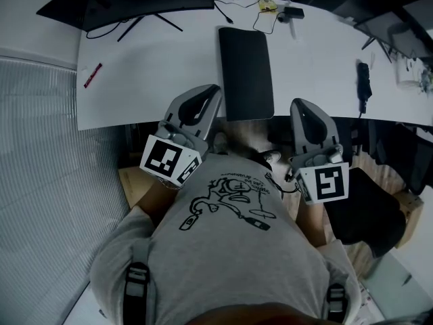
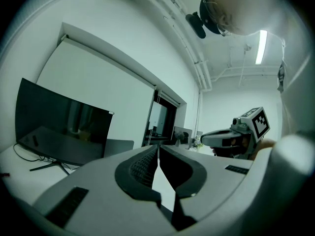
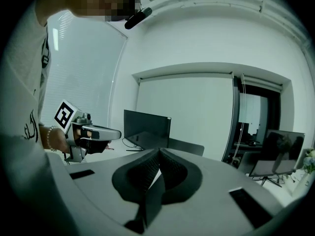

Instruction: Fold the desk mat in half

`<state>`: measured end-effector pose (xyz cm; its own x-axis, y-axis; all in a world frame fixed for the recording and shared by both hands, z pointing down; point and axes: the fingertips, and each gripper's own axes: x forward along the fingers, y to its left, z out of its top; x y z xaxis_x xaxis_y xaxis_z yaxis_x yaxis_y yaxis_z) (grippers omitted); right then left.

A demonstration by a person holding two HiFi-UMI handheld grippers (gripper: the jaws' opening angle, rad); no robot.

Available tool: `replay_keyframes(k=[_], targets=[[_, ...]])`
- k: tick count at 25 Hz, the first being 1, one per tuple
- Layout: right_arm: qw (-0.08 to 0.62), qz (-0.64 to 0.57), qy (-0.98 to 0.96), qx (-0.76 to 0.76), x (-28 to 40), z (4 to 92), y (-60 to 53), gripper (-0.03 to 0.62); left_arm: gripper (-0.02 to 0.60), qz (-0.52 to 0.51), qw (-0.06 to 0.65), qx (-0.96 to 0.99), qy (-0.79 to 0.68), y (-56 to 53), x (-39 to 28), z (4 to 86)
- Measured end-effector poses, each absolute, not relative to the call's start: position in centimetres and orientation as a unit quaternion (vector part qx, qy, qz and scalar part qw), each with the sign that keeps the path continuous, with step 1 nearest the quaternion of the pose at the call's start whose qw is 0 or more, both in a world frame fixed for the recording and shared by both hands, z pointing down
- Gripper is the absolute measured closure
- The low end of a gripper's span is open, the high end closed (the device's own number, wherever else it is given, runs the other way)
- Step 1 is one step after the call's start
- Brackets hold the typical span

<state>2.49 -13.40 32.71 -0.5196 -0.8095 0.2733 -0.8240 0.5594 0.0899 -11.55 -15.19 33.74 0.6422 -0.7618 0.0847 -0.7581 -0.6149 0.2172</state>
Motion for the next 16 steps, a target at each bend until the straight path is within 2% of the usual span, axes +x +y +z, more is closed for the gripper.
replay_keyframes(k=[16], targets=[[0.152,0.011,-0.869,0.471,2.83,32.33,-13.05,0.588,0.551,-0.014,0.120,0.898,-0.422,-14.74,-11.49,33.52]])
